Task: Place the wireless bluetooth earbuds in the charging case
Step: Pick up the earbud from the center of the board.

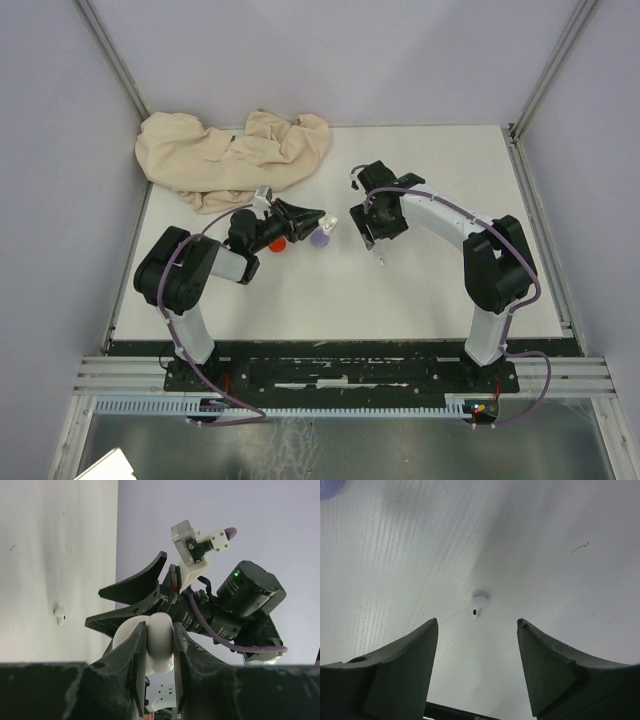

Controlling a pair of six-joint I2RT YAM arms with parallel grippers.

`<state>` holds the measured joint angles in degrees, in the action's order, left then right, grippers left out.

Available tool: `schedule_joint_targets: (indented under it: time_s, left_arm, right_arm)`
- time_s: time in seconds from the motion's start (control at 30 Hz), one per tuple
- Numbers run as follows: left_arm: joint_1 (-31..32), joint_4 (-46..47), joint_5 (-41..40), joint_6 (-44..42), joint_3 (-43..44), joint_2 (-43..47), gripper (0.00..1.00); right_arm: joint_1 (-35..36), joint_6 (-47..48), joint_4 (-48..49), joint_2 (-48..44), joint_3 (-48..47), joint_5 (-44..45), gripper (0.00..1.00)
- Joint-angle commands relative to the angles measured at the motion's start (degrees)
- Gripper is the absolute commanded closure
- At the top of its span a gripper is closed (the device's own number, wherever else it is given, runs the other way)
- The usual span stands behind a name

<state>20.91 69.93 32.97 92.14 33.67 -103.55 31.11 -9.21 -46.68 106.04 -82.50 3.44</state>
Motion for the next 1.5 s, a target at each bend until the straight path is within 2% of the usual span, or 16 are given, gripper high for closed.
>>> schedule_joint_targets:
  time_s: [0.0,0.67,1.47]
  left_arm:
    - [-0.26,1.7,0.89,-2.31,-0.1,2.38,0.97]
    - [-0.36,0.35,1.22,-2.67,0.87,2.47,0.97]
    - [-0.38,0.59,0.99,-2.75,0.28,2.43,0.97]
  right_arm:
    - [-0.16,-0.39,-1.02,1.77,-1.79,-2.87,0.28]
    - [-1.92,0.73,0.68,8.05,-1.58,-7.03,0.41]
    - [-3.08,0.81,0.32,10.33,-2.12,-8.03,0.54]
